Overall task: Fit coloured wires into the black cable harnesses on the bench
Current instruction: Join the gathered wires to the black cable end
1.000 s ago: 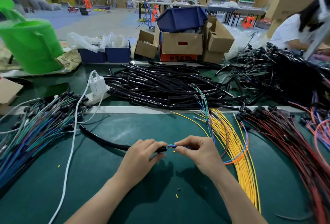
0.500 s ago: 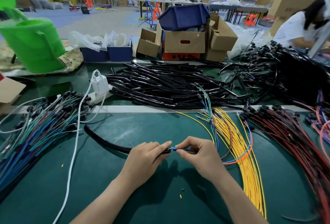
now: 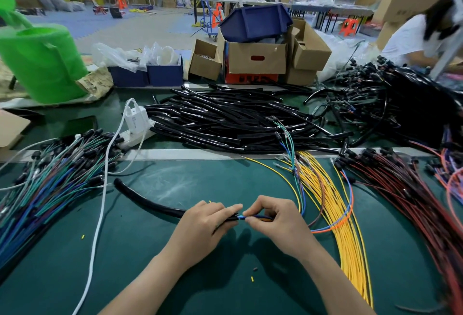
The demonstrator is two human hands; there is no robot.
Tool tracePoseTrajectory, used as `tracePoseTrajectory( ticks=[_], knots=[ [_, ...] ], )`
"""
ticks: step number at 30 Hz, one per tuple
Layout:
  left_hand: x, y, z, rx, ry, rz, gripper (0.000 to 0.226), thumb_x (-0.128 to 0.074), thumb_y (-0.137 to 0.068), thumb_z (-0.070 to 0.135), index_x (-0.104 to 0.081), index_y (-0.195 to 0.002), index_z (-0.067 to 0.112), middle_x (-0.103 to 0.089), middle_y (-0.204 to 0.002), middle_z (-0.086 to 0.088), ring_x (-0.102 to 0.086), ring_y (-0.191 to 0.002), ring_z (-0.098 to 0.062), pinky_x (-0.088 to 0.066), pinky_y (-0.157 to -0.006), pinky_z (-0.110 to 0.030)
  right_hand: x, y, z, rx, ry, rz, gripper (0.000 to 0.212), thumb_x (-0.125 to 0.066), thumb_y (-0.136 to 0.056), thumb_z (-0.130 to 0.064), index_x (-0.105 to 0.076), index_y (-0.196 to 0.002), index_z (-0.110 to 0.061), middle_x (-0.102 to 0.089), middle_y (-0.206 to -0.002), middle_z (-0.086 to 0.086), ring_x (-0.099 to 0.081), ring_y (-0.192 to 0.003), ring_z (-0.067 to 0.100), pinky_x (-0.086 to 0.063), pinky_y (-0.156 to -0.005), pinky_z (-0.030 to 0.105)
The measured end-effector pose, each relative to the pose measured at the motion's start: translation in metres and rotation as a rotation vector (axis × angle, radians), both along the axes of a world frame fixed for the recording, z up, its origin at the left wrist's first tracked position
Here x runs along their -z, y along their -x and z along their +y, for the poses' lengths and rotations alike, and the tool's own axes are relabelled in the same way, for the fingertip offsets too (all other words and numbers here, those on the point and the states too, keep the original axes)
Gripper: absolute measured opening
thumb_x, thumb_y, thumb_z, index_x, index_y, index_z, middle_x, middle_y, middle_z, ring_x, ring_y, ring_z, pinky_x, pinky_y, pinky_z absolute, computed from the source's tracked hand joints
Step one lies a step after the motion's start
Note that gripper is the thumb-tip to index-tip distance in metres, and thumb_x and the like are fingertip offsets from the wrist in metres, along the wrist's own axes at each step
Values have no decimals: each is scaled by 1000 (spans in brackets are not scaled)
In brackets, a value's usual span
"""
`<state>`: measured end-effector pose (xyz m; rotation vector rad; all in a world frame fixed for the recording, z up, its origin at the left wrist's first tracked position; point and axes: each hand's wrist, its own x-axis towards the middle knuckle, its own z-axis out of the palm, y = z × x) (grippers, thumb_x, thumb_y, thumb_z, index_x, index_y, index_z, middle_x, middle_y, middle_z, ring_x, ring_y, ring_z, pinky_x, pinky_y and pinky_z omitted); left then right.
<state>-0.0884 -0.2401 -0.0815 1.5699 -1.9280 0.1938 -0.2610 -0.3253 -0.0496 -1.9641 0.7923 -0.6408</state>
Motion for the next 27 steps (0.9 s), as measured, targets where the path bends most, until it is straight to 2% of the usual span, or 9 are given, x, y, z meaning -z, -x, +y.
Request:
tracePoseTrajectory(
  ticks=[3,5,8,10,11,14,19,23,27],
  knots=[
    [1,1,-1,55,-7,-14,30,-51,-90,29,-72,-106,14,-61,-70,5,-54,-60,-14,-39,-62,-24,1,0,-3,-21,-51,25,24,-71,-77,-9,-66,-64,-28,-53,-56,3,-38,-53,12,-30,-54,27],
    [1,1,-1,70,-11,-23,29,-51,-90,29,-72,-104,14,-62,-70,4,-55,-60,-15,-40,-64,-27,1,1,-4,-17,-62,33,28,-71,-76,-8,-65,-61,-31,-57,-59,6,-40,-55,13,-31,-55,28],
    [0,2,1,67,-22,-46,28,-52,-90,29,-73,-102,15,-62,-70,5,-56,-59,-14,-42,-62,-28,1,1,-3,-22,-26,57,31,-71,-76,-7,-63,-60,-33,-59,-56,-9,-42,-52,6,-32,-54,20],
    [-2,3,1,64,-35,-70,29,-51,-89,31,-73,-101,16,-61,-68,5,-55,-57,-14,-44,-56,-28,1,0,-2,-35,38,88,31,-70,-76,-7,-61,-61,-32,-57,-53,-20,-44,-49,0,-31,-53,11],
    [-3,3,2,66,-43,-67,29,-51,-89,31,-73,-100,16,-60,-67,5,-55,-57,-14,-44,-53,-26,0,0,-1,-38,68,100,30,-69,-75,-7,-59,-61,-32,-56,-53,-22,-46,-49,-1,-31,-53,11],
    [-4,4,2,62,-45,-38,26,-51,-89,30,-72,-97,15,-59,-68,5,-54,-59,-14,-43,-52,-26,-1,0,-2,-46,108,107,30,-69,-76,-10,-55,-60,-33,-55,-53,-22,-43,-49,1,-29,-52,12],
    [-2,5,2,46,-11,-29,25,-52,-90,29,-70,-90,12,-59,-68,4,-46,-61,-10,-39,-55,-25,2,-1,-2,-40,65,100,29,-71,-80,-22,-53,-59,-30,-56,-57,-20,-43,-50,0,-31,-54,12],
    [-1,5,2,48,-21,-26,25,-51,-90,30,-69,-88,12,-61,-70,5,-44,-64,-10,-38,-55,-23,4,-2,-3,-19,19,107,25,-72,-78,-20,-55,-61,-26,-59,-60,-14,-40,-50,2,-34,-55,19],
    [-2,6,3,64,-36,-1,23,-50,-91,28,-67,-89,12,-61,-71,4,-43,-65,-10,-37,-56,-23,2,-1,-3,-41,-66,59,22,-72,-78,-16,-56,-63,-18,-59,-60,-13,-36,-48,4,-31,-51,18]
  ],
)
